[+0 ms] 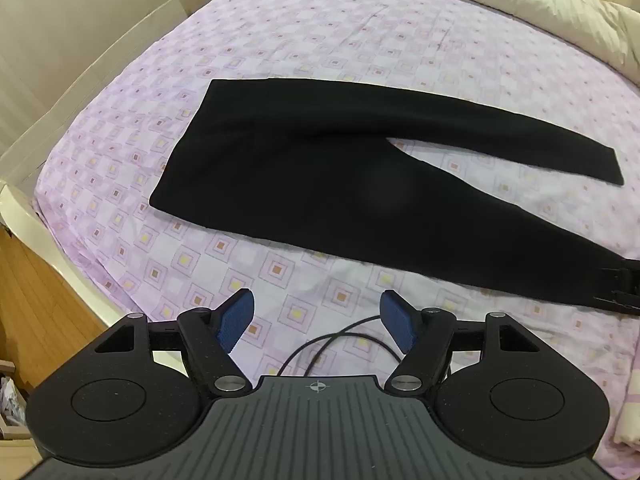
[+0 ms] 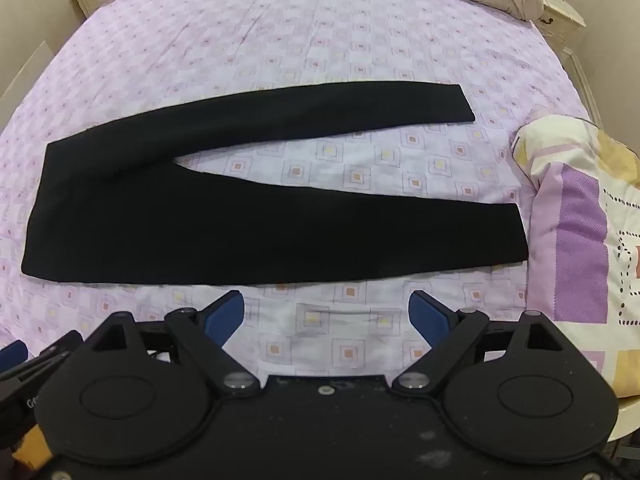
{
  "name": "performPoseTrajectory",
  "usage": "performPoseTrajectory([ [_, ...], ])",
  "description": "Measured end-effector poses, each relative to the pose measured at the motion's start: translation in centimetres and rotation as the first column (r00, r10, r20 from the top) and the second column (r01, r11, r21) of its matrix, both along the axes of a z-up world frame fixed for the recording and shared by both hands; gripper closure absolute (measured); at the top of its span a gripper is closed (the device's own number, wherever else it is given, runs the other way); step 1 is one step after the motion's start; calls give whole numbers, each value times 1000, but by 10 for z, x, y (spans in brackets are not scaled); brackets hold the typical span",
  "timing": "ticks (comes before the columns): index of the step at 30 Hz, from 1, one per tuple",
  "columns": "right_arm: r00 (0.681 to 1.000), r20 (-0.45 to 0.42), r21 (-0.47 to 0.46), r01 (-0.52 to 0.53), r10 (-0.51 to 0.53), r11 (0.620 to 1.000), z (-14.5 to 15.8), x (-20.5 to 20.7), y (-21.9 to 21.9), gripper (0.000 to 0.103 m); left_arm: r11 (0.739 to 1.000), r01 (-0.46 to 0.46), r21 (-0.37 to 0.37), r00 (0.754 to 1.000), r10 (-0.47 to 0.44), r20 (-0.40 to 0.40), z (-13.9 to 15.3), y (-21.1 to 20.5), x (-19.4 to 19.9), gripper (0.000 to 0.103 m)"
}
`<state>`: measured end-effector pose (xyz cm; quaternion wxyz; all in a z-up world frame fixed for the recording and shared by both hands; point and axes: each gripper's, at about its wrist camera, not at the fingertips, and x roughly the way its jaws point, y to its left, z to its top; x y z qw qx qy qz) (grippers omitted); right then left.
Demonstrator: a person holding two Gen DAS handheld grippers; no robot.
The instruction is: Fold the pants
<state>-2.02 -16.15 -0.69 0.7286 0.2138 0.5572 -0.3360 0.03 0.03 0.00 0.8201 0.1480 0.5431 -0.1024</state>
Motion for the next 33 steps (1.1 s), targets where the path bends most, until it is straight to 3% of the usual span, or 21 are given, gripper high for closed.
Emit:
performPoseTrajectory([
  [33, 1000, 1, 26, -12, 12, 1000, -6, 2, -3, 8, 1000, -9, -16, 1000, 9, -22, -6, -4, -11, 34],
])
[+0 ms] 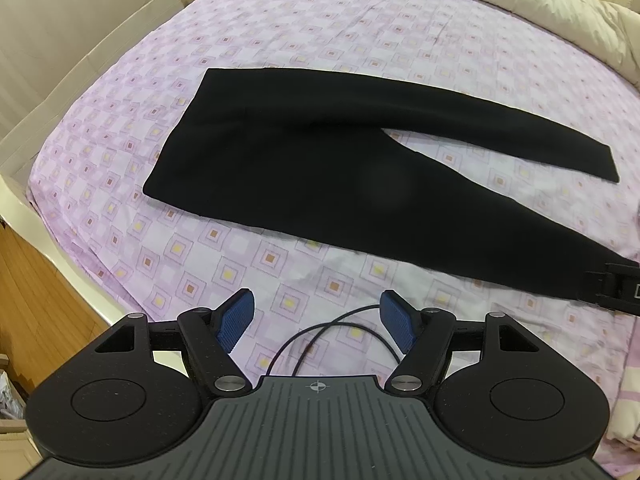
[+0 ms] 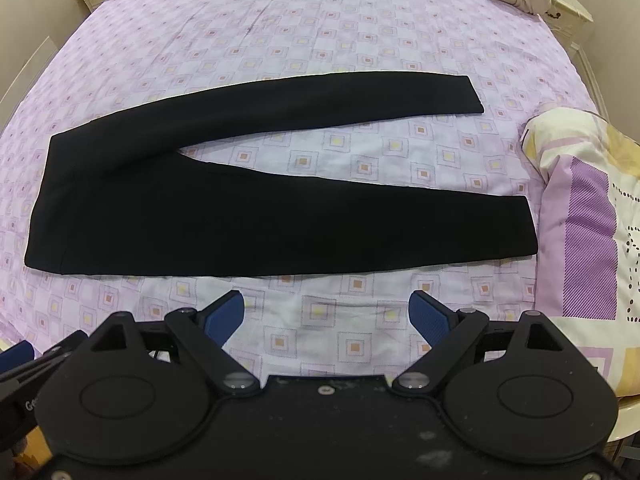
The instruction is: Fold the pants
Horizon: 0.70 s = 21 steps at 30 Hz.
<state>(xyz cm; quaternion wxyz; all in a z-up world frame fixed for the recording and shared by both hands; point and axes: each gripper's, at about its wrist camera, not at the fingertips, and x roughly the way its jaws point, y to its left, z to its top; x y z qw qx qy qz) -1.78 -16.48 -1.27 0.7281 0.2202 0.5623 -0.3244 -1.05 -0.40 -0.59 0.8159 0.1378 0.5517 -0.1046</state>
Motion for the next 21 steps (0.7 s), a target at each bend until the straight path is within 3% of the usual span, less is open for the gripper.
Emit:
performPoseTrajectory([
  [21, 1000, 1, 9, -11, 10, 1000, -3, -1, -2, 8, 1000, -6, -6, 1000, 6, -10, 2, 5, 2, 34],
])
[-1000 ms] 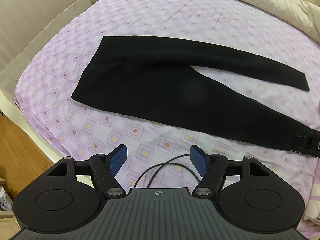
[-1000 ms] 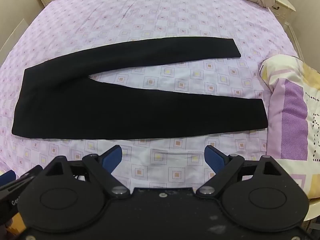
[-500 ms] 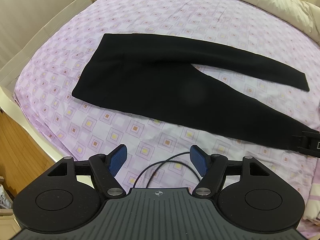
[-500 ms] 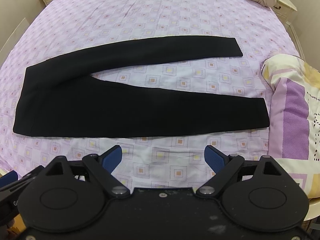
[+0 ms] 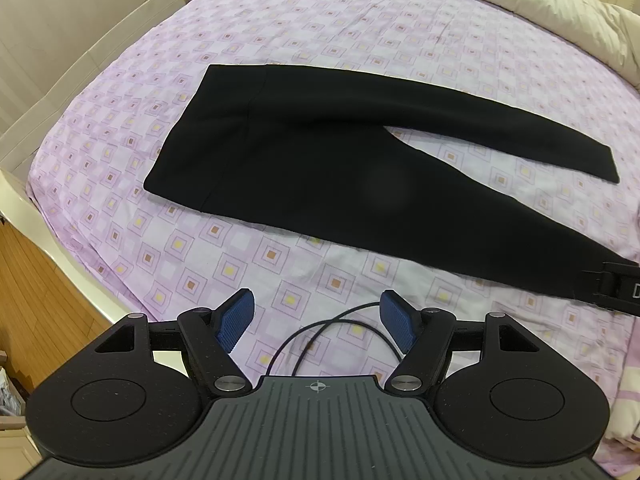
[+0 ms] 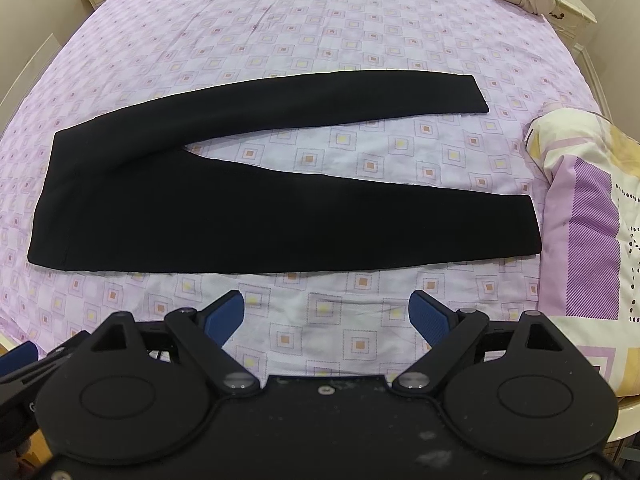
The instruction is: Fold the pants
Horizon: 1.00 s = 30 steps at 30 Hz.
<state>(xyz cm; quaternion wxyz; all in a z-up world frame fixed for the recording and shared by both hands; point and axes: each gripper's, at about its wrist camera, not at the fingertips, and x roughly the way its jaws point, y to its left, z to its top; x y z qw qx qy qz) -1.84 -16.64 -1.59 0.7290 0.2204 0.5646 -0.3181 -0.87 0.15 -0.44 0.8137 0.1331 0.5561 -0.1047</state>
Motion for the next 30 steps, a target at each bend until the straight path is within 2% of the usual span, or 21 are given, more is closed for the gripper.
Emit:
performPoseTrajectory([
  [23, 1000, 4, 18, -8, 8, 1000, -6, 0, -1, 8, 1000, -17, -1, 1000, 17, -19, -1, 3, 8, 35],
  [30, 1000, 12, 20, -11, 11, 1000, -7, 0, 0, 8, 1000, -21, -5, 999, 21, -26, -2, 6, 8, 39],
])
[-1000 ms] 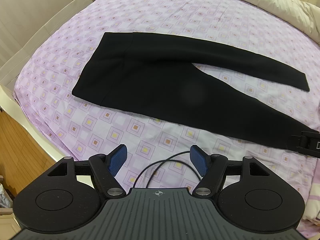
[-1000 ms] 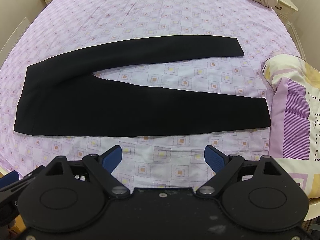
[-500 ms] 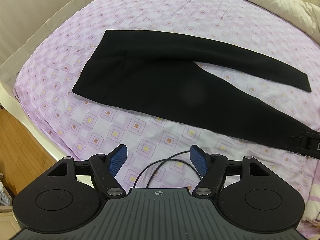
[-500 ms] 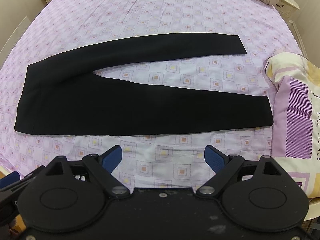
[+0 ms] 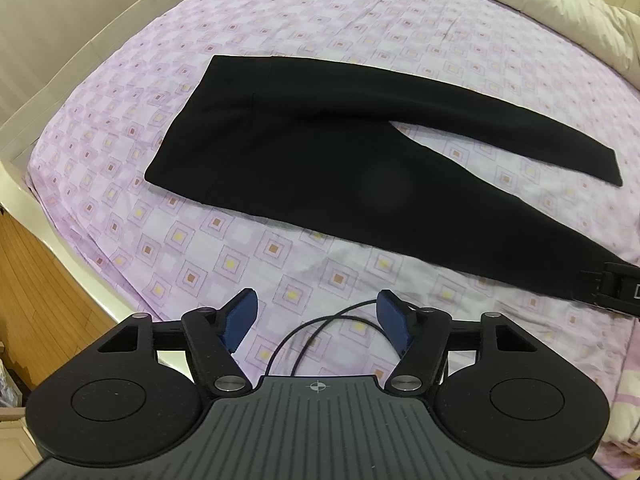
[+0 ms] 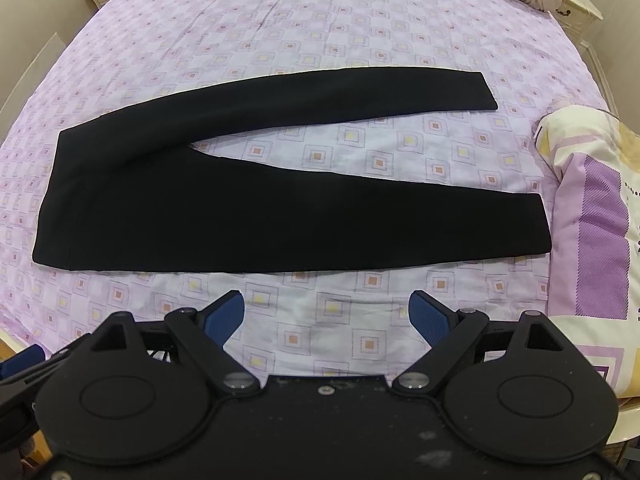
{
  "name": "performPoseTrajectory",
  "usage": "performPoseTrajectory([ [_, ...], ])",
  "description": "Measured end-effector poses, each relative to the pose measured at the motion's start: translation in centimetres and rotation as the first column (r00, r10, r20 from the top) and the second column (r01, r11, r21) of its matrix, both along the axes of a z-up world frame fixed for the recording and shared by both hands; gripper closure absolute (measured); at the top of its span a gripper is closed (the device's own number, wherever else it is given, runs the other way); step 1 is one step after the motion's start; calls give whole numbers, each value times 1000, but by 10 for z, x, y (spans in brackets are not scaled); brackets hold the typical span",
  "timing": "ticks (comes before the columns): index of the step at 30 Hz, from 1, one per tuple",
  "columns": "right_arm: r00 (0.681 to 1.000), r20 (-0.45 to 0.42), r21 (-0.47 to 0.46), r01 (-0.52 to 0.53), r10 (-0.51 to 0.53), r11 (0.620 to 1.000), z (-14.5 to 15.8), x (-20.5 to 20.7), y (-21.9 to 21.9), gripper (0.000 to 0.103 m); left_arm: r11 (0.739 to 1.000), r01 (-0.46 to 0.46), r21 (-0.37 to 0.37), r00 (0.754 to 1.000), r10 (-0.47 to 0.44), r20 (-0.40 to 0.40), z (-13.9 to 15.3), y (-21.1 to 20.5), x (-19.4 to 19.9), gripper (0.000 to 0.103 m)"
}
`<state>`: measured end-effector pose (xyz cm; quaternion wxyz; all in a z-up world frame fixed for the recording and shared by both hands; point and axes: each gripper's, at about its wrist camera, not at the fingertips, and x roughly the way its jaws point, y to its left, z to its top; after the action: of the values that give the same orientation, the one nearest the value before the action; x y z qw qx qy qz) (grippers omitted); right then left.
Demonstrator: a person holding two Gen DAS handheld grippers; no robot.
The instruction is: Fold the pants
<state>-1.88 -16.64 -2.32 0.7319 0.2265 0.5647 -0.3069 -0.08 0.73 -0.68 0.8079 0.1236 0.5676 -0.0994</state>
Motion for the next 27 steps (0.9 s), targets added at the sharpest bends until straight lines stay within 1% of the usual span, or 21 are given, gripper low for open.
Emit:
performPoseTrajectory([
  [8, 1000, 8, 8, -8, 8, 1000, 0, 2, 1, 8, 1000, -3, 2, 1000, 3, 2, 1, 0, 0, 42],
  [27, 1000, 10, 29, -24, 24, 999, -3, 3, -3, 8, 1000, -14, 3, 1000, 14, -10, -1, 5, 4, 42],
])
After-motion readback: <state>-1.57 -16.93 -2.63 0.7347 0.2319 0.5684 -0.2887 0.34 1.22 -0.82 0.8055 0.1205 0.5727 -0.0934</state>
